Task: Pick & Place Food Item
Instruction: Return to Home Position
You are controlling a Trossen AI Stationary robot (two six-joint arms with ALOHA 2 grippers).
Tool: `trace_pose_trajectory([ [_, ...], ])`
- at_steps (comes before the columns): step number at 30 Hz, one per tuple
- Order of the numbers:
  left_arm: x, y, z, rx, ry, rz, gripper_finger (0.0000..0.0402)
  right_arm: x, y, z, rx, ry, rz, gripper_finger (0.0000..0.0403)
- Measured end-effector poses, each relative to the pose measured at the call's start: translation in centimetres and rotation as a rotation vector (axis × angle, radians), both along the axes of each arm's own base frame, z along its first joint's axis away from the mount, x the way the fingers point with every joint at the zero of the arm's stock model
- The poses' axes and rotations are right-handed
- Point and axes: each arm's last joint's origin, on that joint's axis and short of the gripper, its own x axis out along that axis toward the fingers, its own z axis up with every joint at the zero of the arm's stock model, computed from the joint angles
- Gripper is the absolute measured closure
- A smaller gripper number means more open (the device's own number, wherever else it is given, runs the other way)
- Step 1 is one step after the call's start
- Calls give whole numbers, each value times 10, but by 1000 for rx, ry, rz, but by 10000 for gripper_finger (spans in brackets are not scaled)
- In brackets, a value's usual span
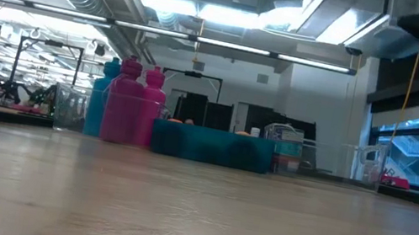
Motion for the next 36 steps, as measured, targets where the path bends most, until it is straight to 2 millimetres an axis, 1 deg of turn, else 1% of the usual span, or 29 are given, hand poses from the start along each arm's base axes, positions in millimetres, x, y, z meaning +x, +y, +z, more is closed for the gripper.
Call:
trace_pose_trajectory([
  [2, 0, 0, -13, 0, -12, 1, 400, 0, 0, -10, 7, -2, 9, 402],
  [4, 1, 0, -24, 2, -25, 1, 401, 4, 1, -20, 13, 26, 10, 402],
  [9, 1, 0, -44, 1, -47, 1, 400, 13, 4, -42, 29, 61, 23, 402],
  [14, 3, -1, -56, 7, -28, -9, 401, 20, 7, -57, 36, 46, 48, 403],
  [20, 4, -2, -59, 21, -2, -48, 401, 26, 9, -76, 32, 40, 60, 403],
  [23, 5, -2, -62, 27, 33, -48, 400, 27, 10, -73, 13, -10, 92, 403],
  [25, 6, -2, -66, 21, 69, -47, 401, 28, 11, -76, -12, -3, 110, 403],
  [28, 6, -2, -68, -4, 83, -51, 401, 28, 11, -76, -28, -13, 117, 403],
  [31, 6, -3, -69, 2, 97, -74, 401, 28, 12, -76, -50, -7, 137, 403],
  [36, 7, -3, -72, 24, 135, -67, 400, 28, 12, -76, -97, -1, 131, 395],
])
